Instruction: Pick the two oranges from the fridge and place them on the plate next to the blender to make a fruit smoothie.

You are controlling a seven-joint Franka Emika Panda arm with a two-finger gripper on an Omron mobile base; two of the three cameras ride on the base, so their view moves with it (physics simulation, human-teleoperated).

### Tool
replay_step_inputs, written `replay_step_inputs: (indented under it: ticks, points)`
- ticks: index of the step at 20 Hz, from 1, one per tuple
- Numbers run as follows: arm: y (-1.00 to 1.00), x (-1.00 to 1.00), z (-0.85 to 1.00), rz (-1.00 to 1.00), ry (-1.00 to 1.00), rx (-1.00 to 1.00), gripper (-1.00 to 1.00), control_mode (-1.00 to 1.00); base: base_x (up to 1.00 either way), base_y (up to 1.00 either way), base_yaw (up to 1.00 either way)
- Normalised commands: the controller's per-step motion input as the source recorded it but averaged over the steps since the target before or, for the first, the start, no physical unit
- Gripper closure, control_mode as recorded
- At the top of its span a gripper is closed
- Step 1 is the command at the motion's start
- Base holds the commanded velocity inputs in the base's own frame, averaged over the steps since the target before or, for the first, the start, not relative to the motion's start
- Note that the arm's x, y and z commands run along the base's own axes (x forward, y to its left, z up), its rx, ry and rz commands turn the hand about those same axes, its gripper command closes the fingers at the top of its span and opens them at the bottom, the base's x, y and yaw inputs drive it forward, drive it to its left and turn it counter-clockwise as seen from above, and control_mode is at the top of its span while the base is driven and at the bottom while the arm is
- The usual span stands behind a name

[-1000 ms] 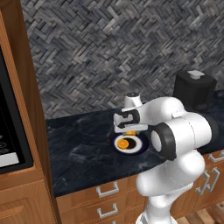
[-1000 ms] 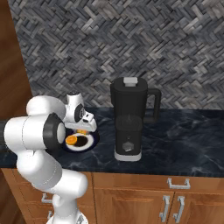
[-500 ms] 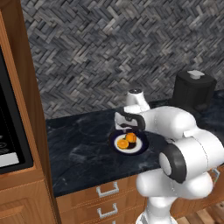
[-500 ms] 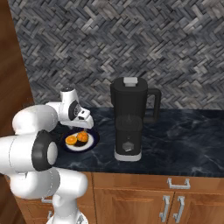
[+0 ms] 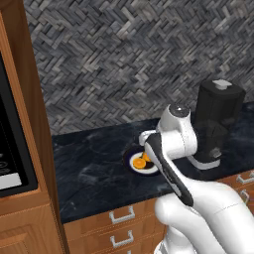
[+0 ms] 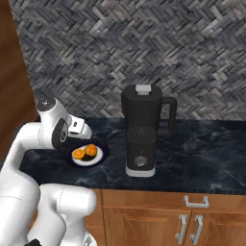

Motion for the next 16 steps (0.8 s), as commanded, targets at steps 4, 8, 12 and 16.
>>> replay_step_inputs:
  ticks: [4, 8, 12, 16]
  points:
    - [-0.08, -1.0, 0.99, 0.18, -0.33, 0.0, -1.0, -1.0, 0.0, 0.0, 0.0]
    - [-0.29, -1.0, 1.0, 0.12, -0.37, 0.0, -1.0, -1.0, 0.0, 0.0, 0.0]
    - [-0.05, -1.0, 0.97, 0.07, -0.29, 0.0, -1.0, -1.0, 0.0, 0.0, 0.0]
    - [-0.09, -0.15, 0.0, -0.03, -0.03, 0.01, -1.0, -1.0, 0.0, 0.0, 0.0]
